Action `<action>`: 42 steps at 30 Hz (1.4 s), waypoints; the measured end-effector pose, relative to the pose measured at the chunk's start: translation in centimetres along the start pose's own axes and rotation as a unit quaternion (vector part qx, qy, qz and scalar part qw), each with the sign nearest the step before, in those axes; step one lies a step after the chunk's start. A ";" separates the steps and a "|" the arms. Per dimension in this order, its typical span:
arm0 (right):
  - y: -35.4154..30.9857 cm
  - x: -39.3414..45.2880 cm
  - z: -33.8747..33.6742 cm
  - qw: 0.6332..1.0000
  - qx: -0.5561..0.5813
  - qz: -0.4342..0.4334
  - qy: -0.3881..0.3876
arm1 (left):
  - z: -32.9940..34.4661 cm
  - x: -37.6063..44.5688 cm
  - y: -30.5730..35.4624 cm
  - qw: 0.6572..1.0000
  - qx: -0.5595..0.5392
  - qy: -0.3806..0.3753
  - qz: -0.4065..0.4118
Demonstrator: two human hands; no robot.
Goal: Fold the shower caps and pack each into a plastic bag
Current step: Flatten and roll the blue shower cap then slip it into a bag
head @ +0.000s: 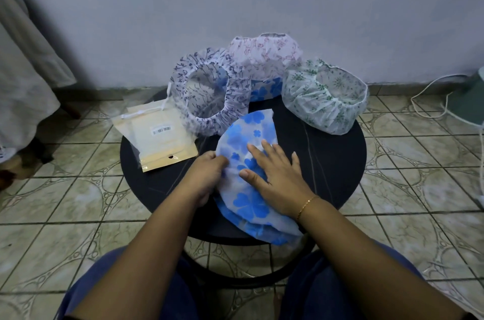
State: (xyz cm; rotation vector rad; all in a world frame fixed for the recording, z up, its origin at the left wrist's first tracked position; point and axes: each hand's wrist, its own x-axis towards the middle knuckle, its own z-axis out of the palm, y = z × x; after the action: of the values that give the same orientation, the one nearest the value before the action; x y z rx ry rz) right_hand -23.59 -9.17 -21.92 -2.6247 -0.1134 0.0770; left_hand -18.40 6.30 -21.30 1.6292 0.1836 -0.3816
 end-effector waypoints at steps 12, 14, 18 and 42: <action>0.8 0.9 1.7 0.986 -0.149 0.008 -0.078 | 0.2 -0.1 -1.9 0.965 0.186 0.123 0.140; 0.8 0.9 1.7 0.986 -0.147 0.012 -0.079 | 0.5 -0.7 -2.2 0.918 0.249 0.159 0.266; 0.6 0.8 1.7 0.986 -0.147 0.020 -0.076 | 1.6 -1.2 -2.6 0.765 0.447 0.196 0.420; 5.9 4.4 -5.0 0.942 0.291 0.137 0.100 | -0.7 2.1 -1.0 0.600 0.677 -0.206 0.374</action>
State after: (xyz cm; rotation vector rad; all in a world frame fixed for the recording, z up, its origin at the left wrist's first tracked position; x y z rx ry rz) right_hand -18.41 -16.28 -20.64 -2.0242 0.3042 -0.0553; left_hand -16.71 6.87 -22.96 2.7783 -1.4931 -0.1781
